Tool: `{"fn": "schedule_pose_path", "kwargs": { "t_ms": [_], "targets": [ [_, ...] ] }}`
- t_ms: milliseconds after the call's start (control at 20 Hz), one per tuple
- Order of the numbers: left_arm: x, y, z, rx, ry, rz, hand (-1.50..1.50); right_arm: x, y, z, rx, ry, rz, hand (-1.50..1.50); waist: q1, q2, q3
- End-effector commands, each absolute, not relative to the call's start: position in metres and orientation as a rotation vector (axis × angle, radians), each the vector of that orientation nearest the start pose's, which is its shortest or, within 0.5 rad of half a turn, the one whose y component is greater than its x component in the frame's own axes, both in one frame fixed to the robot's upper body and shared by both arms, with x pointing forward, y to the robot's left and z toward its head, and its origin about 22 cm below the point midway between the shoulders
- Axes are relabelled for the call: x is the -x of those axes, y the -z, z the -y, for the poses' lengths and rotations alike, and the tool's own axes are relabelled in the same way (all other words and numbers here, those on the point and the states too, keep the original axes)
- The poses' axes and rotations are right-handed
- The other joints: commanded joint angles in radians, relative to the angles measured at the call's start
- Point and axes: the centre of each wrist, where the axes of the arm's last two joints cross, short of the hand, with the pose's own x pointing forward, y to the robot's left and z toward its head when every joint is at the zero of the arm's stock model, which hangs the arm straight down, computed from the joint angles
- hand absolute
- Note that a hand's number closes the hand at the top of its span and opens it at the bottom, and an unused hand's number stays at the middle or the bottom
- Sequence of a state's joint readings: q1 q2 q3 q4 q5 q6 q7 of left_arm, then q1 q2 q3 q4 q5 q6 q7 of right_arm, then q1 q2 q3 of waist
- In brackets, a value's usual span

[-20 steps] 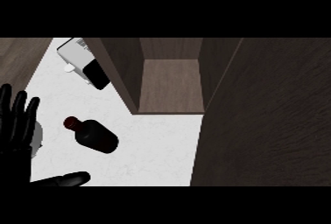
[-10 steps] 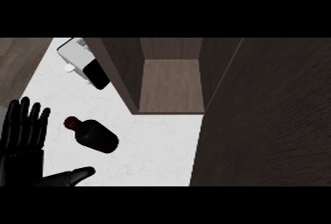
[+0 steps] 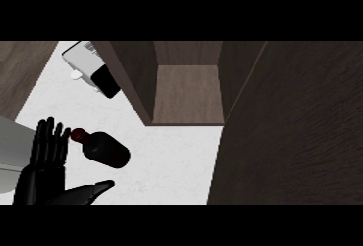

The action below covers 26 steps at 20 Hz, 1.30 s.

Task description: Pick up the wine, place it into the cabinet and close the cabinet

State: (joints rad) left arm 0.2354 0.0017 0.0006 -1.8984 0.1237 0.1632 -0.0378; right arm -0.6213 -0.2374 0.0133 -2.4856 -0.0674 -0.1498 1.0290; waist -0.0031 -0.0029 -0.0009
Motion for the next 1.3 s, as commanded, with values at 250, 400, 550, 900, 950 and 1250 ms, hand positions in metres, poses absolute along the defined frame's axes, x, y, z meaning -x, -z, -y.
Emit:
{"fn": "schedule_pose_path", "kwargs": {
  "t_ms": [250, 400, 550, 900, 950, 1250],
  "targets": [
    [-0.185, 0.019, -0.269, -0.114, -0.3, 1.691, -1.5, -0.125, -0.294, 0.204, -0.188, -0.278, 2.001, -1.5, -0.003, -0.001, 0.0],
    [-0.182, 0.043, -0.277, -0.121, -0.304, 1.652, -1.5, -0.119, -0.28, 0.204, -0.194, -0.265, 2.004, -1.5, -0.006, 0.001, 0.0],
    [-0.181, 0.053, -0.261, -0.117, -0.316, 1.648, -1.5, -0.131, -0.285, 0.194, -0.186, -0.261, 2.001, -1.5, 0.001, 0.0, 0.0],
    [-0.183, 0.1, -0.275, -0.12, -0.317, 1.603, -1.5, -0.115, -0.288, 0.202, -0.177, -0.278, 2.017, -1.5, -0.011, 0.0, 0.0],
    [-0.189, 0.089, -0.277, -0.107, -0.332, 1.611, -1.5, -0.14, -0.289, 0.201, -0.187, -0.288, 2.004, -1.5, 0.0, 0.002, 0.001],
    [-0.198, 0.12, -0.286, -0.054, -0.391, 1.615, -1.5, -0.131, -0.299, 0.2, -0.196, -0.27, 2.004, -1.5, -0.008, 0.001, 0.0]
  ]
}}
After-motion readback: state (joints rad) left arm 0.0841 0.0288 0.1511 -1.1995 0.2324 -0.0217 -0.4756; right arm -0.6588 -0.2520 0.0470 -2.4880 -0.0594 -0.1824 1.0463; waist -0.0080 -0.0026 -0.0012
